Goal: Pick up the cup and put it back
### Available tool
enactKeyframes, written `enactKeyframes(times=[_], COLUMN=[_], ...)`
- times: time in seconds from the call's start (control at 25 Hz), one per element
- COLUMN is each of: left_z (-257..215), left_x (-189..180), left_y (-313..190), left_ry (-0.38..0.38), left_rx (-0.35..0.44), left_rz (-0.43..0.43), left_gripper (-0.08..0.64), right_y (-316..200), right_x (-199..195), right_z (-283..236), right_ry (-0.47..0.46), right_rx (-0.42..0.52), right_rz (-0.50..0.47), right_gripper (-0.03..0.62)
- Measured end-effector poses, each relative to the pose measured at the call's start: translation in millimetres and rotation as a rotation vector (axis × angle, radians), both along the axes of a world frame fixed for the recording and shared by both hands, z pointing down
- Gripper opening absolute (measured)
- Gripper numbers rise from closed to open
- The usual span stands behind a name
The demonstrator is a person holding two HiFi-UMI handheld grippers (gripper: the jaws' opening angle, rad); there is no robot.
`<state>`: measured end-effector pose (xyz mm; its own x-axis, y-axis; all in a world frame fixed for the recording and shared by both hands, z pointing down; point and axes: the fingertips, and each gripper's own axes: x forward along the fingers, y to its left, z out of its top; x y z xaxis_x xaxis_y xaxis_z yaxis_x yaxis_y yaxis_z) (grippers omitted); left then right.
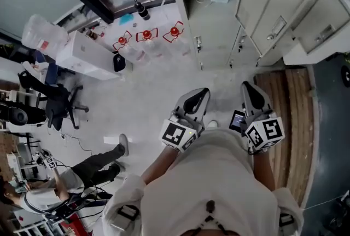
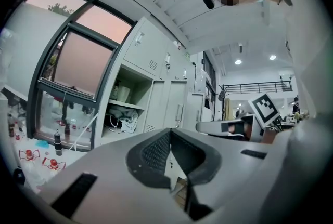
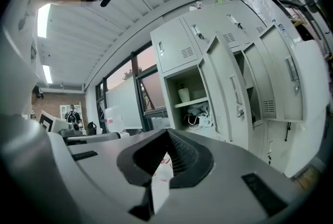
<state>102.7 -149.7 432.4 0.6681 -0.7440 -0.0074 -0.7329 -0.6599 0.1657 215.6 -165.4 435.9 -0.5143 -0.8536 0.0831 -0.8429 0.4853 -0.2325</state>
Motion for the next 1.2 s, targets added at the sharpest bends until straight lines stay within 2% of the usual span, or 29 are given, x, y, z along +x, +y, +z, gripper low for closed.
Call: enactKeyframes(times=[0.2,0.36,0.6,0.88,1.04,1.2], left_z=[-1.6,-3.2,-10.6,3.3,8.6,13.0], left_x=[-12.3,-17.0,-32.4,-111.5,-169.6,-212.0], left_y=[23.3,31.6,61.4,127.0,167.6,206.9], left_ry=[-0.001,-0.01,0.014,0.004,-0.005,-0.004], left_rx=[0.002,0.011,0.026,0.005,-0.005,-0.008], left_rz=[-0.021,-0.004,0.008,-0.02,-0.034,-0.008], left_gripper=[0.009,0.009,0.008,0.009,0.009,0.008], right_y=[31.0,47.3,72.5,124.4,167.0,219.0], right_x=[-15.2,-31.0,-72.7,-159.0,-208.1,-250.6], right_z=[4.3,8.3,19.7,32.7,33.0,28.4], right_ry=[0.005,0.039,0.055,0.045,0.048,0.051], right_rx=[0.011,0.011,-0.006,-0.038,-0.032,-0.027], right_rz=[-0.024,-0.025,-0.069,-0.111,-0.1,-0.082], right_gripper=[0.025,0.025,0.025,0.025,0.025,0.025])
